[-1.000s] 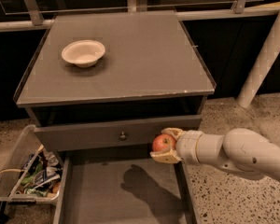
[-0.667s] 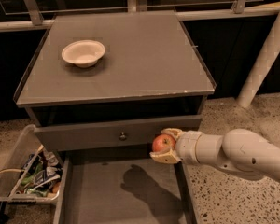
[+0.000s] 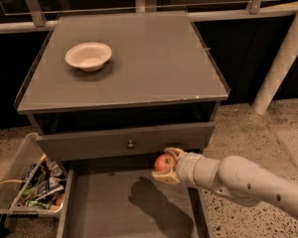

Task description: Place apple into middle drawer

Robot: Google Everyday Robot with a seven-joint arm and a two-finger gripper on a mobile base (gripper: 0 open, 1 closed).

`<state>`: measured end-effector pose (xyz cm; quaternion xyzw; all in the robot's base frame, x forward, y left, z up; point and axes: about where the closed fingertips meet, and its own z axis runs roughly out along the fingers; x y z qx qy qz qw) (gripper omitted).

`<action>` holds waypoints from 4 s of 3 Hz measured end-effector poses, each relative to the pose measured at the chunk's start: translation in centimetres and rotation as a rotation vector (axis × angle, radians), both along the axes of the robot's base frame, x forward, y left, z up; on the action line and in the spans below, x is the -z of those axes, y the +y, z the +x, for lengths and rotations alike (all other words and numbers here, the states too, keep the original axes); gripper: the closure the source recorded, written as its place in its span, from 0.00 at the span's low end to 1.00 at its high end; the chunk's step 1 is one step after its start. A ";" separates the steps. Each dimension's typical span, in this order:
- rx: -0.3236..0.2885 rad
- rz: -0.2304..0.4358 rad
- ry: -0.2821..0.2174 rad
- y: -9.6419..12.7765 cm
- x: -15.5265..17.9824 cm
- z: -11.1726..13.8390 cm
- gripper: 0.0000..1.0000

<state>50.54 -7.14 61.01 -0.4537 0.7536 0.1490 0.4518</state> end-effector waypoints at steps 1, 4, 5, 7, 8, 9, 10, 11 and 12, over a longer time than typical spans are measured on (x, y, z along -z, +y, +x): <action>0.013 0.006 -0.024 0.9 3.9 0.3 1.00; 0.025 -0.029 -0.006 2.1 14.3 1.7 1.00; -0.005 0.042 0.002 2.0 16.2 2.8 1.00; -0.205 0.164 0.087 3.8 17.7 2.2 1.00; -0.289 0.156 0.093 4.6 17.5 1.1 1.00; -0.320 0.105 0.088 5.5 17.9 -0.5 1.00; -0.275 0.021 0.073 6.0 19.8 -1.4 1.00; -0.211 -0.044 0.050 6.3 21.6 -1.3 1.00; -0.169 -0.082 0.033 6.5 22.7 -1.0 1.00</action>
Offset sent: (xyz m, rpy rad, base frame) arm 0.0141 0.0154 -0.1303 -0.0668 -0.0185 -0.0647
